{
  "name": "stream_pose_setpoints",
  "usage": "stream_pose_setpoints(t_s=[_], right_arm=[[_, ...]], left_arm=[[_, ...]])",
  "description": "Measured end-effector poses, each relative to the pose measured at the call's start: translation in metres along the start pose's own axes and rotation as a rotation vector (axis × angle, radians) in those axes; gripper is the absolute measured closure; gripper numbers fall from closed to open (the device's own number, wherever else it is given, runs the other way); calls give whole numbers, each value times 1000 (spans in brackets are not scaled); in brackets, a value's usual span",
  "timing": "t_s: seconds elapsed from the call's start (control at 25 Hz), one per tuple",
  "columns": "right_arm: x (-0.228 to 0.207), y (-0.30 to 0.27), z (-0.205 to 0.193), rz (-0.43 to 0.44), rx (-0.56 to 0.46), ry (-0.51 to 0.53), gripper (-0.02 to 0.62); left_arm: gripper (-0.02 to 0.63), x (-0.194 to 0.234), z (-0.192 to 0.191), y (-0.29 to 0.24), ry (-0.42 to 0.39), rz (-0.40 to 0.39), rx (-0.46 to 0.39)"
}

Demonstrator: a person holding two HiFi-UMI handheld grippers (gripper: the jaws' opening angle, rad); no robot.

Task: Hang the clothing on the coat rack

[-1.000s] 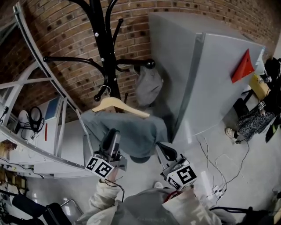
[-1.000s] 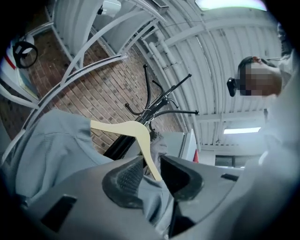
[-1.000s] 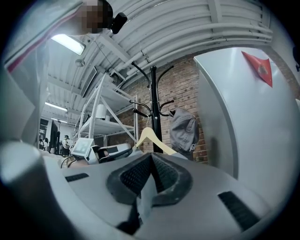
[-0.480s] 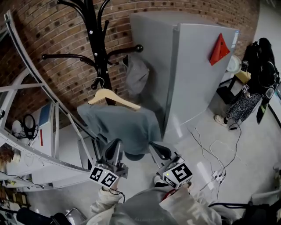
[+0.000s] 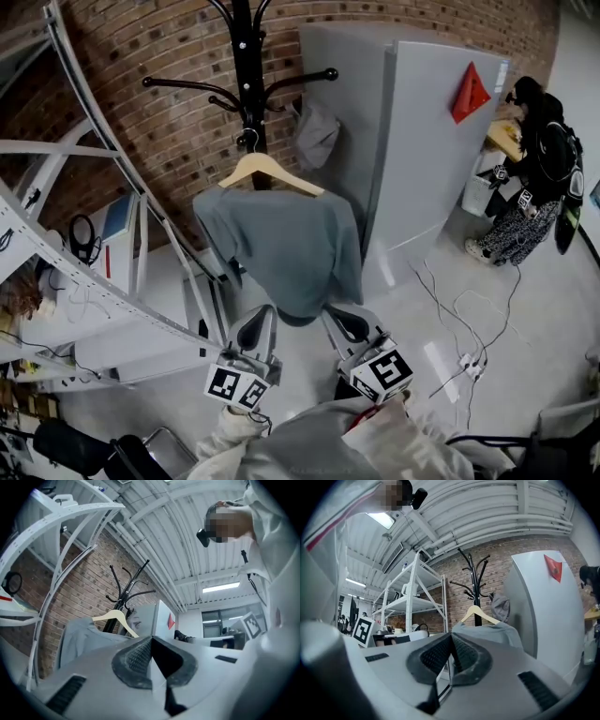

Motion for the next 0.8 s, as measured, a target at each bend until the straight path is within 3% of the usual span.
stream_pose_setpoints(t_s=[0.52,0.8], right_arm=[[49,50,-21,-49,81,40,574],[55,48,-19,17,94,51,574]], left_arm=[[597,-62,-8,71,-6,-20,76],[597,-59,-10,75,-11,67,120]])
Point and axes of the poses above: the fingertips, and each gripper's own axes: y backward along the fingers, x to its left, z out of its top, the point moved 5 cm from there along y, backward along the fingers, and after that the axes turned 14 degrees about -y, right-handed, at the moved point
